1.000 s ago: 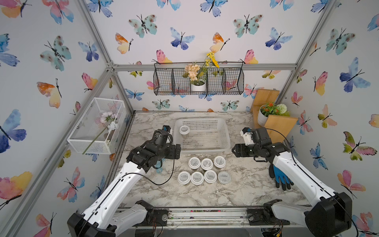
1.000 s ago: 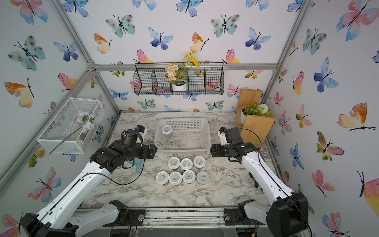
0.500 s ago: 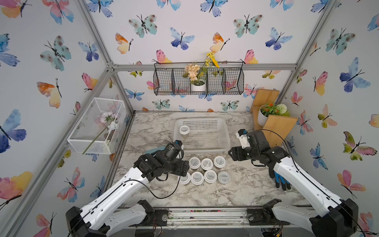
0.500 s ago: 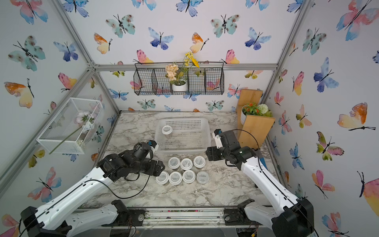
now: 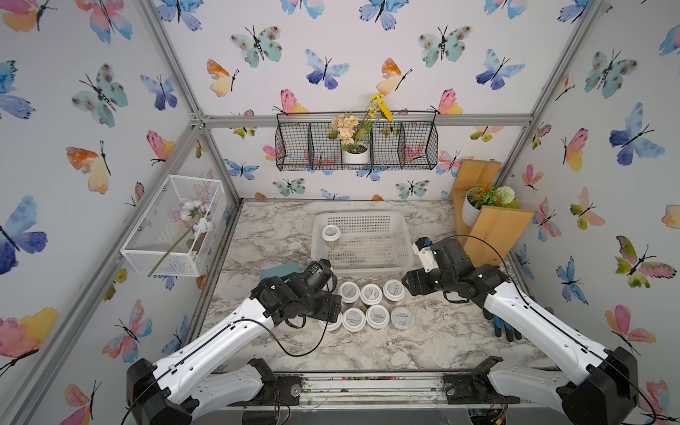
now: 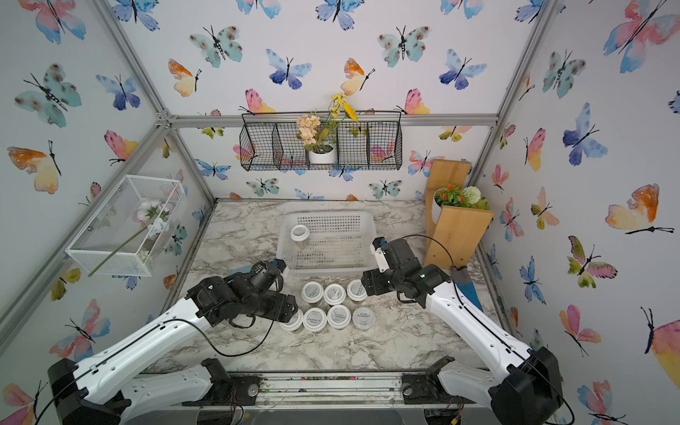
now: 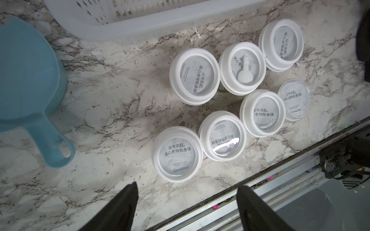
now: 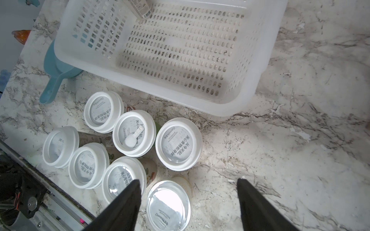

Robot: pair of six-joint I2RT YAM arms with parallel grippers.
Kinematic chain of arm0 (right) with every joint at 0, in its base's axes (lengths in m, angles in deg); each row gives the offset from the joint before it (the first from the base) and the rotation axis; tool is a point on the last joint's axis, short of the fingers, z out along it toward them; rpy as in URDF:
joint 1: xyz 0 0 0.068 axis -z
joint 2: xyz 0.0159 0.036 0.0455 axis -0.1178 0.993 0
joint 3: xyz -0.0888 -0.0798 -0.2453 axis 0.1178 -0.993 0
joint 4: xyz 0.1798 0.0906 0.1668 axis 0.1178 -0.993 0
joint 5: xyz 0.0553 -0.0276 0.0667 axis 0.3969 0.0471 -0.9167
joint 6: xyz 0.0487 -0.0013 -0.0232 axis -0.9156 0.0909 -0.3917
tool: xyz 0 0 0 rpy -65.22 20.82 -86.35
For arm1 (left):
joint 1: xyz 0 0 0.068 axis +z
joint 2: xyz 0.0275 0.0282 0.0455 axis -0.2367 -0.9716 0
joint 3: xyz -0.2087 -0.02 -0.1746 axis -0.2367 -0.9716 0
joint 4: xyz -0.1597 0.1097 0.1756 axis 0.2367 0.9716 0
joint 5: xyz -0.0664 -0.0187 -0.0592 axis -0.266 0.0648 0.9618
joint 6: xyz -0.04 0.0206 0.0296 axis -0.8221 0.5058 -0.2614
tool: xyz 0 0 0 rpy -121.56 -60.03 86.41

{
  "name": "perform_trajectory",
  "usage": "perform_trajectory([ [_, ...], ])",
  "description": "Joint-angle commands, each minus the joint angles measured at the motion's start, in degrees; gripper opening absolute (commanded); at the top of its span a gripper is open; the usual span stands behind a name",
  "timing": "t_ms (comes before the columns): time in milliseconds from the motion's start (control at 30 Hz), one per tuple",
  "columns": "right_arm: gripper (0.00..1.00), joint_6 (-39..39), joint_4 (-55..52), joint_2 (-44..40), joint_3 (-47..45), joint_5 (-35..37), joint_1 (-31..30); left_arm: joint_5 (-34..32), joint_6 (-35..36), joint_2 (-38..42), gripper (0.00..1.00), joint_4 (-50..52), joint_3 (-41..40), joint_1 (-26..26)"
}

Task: Put the yogurt in the basket
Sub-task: Pick up the yogurt from the center of the board.

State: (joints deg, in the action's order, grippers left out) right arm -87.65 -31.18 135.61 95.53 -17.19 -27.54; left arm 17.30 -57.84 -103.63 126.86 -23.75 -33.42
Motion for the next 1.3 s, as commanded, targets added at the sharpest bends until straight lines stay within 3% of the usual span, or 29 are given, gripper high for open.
perform_trajectory([
  [0, 0.78, -0.71, 0.16, 0.13, -0.68, 2.5, -0.93, 0.27, -0.57, -1.56, 0.83, 0.17, -0.73, -0.99],
  [433, 0.78, -0.75, 0.24, -0.04, -0.71, 2.88, -1.25, 1.25, -1.14, -2.56, 0.89, -1.26, -5.34, -1.28],
  [733, 0.78, -0.91, 0.24, -0.16, -0.78, 3.21, -1.95, 1.46, -1.27, -3.28, 0.84, -3.46, -6.23, -1.25],
  [1267, 0.79, -1.08, 0.11, 0.1, -0.71, 3.81, -3.13, 0.23, -1.71, -5.85, 0.86, -4.89, -7.2, -1.47],
])
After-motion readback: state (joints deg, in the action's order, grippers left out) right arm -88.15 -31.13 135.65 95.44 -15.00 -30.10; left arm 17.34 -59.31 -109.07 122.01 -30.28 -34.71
